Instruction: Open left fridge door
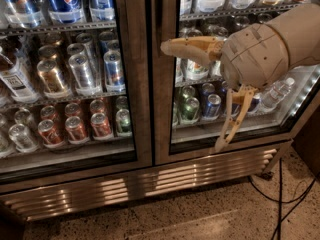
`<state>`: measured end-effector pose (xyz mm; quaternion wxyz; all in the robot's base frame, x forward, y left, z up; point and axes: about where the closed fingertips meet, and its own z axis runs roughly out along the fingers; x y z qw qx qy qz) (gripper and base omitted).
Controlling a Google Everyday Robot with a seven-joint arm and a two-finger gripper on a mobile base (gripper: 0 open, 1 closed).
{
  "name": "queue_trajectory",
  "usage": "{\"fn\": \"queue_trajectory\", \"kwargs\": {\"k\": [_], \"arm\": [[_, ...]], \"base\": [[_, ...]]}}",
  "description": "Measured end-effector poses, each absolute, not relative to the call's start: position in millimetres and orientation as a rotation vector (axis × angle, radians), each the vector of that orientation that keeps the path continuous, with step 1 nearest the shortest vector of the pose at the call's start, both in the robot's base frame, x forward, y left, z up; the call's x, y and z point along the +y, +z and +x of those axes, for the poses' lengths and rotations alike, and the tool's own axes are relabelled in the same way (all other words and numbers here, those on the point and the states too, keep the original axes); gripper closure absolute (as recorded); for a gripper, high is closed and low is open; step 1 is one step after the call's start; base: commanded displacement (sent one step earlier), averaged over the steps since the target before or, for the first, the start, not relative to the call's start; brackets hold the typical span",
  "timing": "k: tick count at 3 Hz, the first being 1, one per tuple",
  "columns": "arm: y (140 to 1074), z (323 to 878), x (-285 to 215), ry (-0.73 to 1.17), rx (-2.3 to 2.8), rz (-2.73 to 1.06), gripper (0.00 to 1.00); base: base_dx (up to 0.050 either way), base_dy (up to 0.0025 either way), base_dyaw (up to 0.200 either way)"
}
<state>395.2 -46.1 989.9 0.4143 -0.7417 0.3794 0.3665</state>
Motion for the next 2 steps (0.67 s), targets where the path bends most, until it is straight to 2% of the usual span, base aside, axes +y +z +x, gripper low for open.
{"fn": "queue_trajectory", "kwargs": {"k": [1,2], "arm": [[980.8,402.4,-46.5,1.066,0.971,-1.804,0.00],[977.5,408.3,-45.5,1.124,0.986,-1.767,0.00]], "base": [[0.000,0.00000,0.000],[0.000,0.00000,0.000]]}}
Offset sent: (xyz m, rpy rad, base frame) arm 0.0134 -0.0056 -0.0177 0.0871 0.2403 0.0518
